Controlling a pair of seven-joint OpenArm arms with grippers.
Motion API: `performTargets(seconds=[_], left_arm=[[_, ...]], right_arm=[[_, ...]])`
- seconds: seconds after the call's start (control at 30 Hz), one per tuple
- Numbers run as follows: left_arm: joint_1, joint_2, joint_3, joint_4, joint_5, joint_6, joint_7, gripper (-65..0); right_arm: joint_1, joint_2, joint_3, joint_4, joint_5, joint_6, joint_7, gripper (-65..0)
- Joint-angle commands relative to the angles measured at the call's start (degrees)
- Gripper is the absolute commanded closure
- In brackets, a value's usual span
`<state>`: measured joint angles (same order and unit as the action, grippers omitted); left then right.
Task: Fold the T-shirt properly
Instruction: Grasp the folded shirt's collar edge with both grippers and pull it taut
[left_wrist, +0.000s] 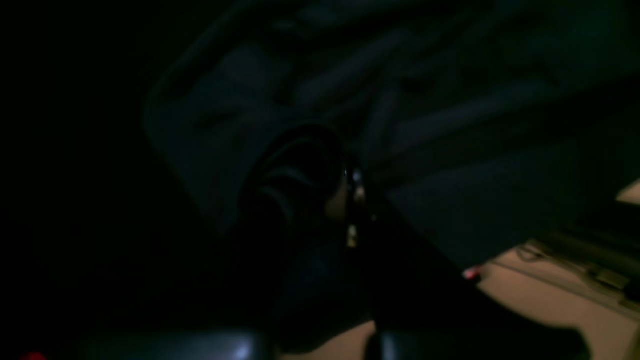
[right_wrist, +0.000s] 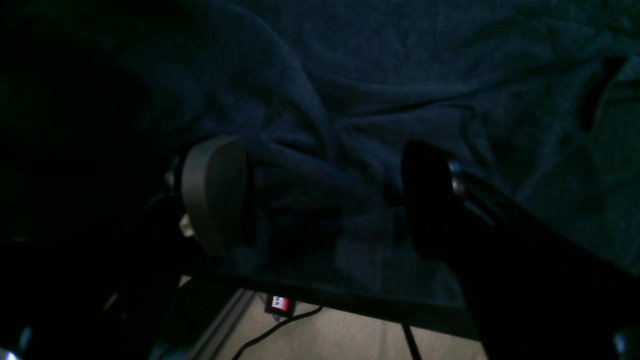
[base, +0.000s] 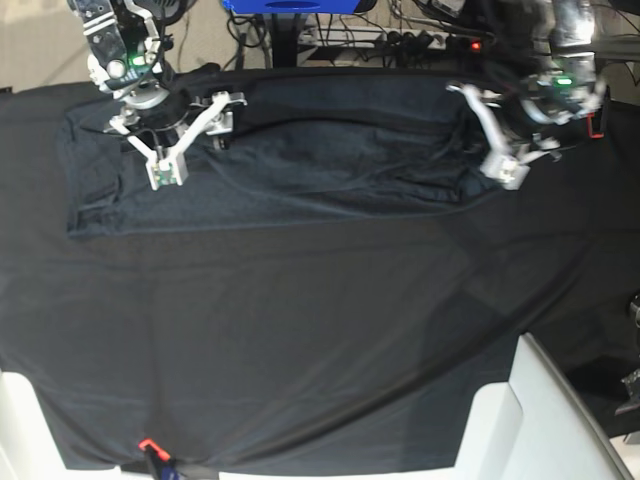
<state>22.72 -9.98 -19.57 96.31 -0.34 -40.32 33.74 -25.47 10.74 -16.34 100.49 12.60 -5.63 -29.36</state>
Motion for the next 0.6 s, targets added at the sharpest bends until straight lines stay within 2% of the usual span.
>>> performTargets(seconds=[0.0, 0.1, 0.27, 0.43, 0.5, 0.57], left_arm=[[-0.3, 0.8, 1.5, 2.0, 1.4, 0.3, -1.4, 0.0], [-0.3, 4.2, 5.8, 3.2, 7.2, 0.3, -1.4, 0.0], [-0.9, 5.6, 14.9, 3.0, 8.1, 0.3, -1.3, 0.0], [-1.8, 5.5, 24.1, 2.7, 7.7, 6.6, -1.3, 0.0], [-2.5, 5.7, 26.4, 2.7, 7.7, 7.2, -1.0, 0.0], [-3.5, 6.2, 28.1, 3.1, 7.7, 7.2, 2.4, 0.0]], right_arm=[[0.2, 0.1, 0.3, 1.6, 0.0, -0.1, 1.1, -44.7], [-0.2, -0.1, 3.2, 3.0, 0.1, -0.2, 1.1, -44.7], [-0.6, -0.1, 8.6, 3.2, 0.1, 0.0, 1.1, -44.7], [-1.4, -0.1, 12.2, 3.2, 0.1, 0.0, 1.1, -44.7], [-1.4, -0.1, 12.2, 3.1, 0.1, 0.0, 1.1, -44.7], [-1.5, -0.1, 12.0, 2.9, 0.1, 0.0, 1.1, -44.7]])
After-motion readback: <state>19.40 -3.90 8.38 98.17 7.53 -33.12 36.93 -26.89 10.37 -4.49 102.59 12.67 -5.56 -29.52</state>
